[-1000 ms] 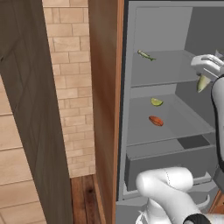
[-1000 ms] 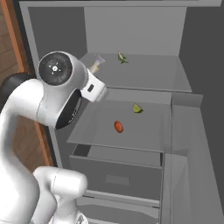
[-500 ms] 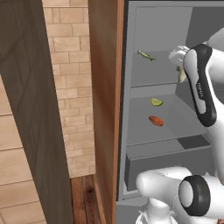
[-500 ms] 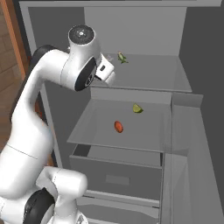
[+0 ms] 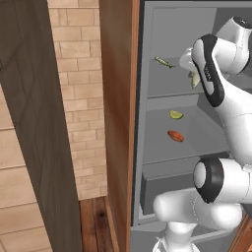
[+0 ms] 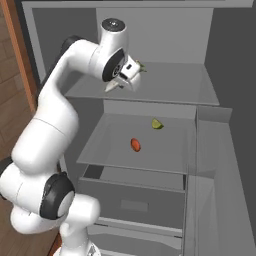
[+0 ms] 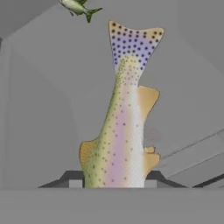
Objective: Transport the fish and sweet potato to the fridge. Place the fish on the rack containing meat and place the sweet potato on the rack containing the vegetable, ensuring meats and vegetables are on different racks.
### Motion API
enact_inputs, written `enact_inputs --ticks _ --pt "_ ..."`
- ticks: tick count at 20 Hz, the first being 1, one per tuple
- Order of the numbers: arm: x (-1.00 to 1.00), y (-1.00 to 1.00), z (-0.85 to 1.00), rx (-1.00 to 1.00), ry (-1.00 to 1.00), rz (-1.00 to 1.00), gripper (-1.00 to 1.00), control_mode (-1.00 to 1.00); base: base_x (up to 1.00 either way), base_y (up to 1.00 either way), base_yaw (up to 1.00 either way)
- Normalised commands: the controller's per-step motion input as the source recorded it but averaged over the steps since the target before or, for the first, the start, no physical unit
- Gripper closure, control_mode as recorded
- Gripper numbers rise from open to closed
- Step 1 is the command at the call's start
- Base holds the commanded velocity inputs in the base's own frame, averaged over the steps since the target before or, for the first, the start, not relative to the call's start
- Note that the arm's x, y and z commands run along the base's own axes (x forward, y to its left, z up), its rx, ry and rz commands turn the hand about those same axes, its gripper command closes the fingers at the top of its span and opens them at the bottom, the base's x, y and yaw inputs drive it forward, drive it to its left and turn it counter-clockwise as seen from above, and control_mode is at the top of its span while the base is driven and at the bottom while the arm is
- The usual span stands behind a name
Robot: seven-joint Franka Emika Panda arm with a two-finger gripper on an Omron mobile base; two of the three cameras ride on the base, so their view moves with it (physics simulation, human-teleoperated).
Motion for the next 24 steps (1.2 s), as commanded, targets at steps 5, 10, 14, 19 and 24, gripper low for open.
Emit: enact_inputs --ticks 5,10,14,19,24 --pt "0.69 -0.19 -0.5 0.0 0.15 0.09 1.0 -1.0 0.0 0.0 0.0" --pt "0.65 -0.2 -0.43 0.0 0.06 0.09 1.0 -1.0 0.0 0.0 0.0" --pt "0.65 -0.17 -0.23 0.0 0.0 0.06 1.0 -1.0 0.0 0.0 0.0" --pt "0.55 -0.04 -0.15 0.0 0.03 0.01 1.0 -1.0 0.0 0.0 0.0" --pt "0.7 0.0 -0.32 0.0 0.0 0.0 1.0 -1.0 0.0 0.0 0.0"
